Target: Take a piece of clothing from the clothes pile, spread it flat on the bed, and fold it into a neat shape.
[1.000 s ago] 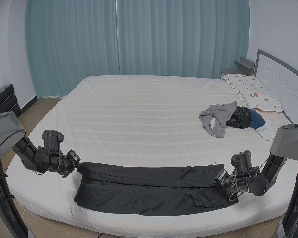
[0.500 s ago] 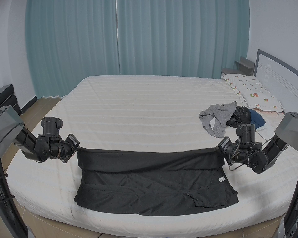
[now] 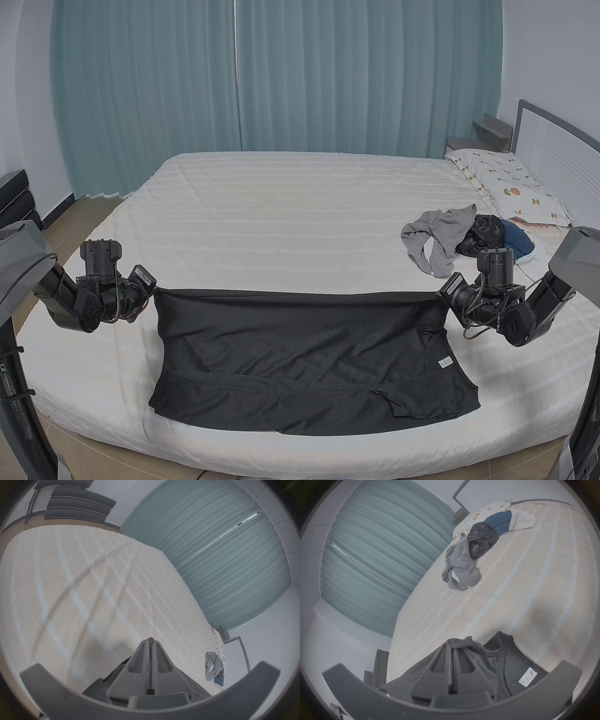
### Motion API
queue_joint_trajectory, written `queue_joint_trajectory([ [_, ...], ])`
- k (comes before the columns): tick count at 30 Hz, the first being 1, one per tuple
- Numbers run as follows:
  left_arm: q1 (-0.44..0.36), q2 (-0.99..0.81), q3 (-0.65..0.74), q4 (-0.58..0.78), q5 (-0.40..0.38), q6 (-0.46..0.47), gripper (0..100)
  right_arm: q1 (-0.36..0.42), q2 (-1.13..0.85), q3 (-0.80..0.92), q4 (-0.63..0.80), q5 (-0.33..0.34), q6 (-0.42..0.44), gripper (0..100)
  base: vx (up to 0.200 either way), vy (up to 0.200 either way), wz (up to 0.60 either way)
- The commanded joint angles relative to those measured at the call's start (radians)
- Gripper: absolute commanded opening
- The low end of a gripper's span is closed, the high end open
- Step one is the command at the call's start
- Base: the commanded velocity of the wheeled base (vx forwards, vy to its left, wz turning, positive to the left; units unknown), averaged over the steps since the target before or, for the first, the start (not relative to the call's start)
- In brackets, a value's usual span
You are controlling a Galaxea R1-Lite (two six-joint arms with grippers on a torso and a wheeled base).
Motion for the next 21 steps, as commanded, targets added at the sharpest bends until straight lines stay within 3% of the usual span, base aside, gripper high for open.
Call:
queue_joint_trajectory([
  [1, -0.001, 0.017, 0.009, -0.001, 0.000, 0.029, 0, -0.004, 0.010, -0.015, -0.003, 0.002, 0.000, 0, 0.000, 0.000, 0.00],
  [13, -0.007, 0.037, -0.055, -0.004, 0.004, 0.035, 0, -0.016, 0.062, -0.163, 0.000, 0.000, -0.003, 0, 0.000, 0.000, 0.00],
  [21, -0.007, 0.026, -0.020, 0.002, 0.009, 0.041, 0, -0.016, 0.056, -0.102, 0.011, 0.005, -0.053, 0, 0.000, 0.000, 0.00],
])
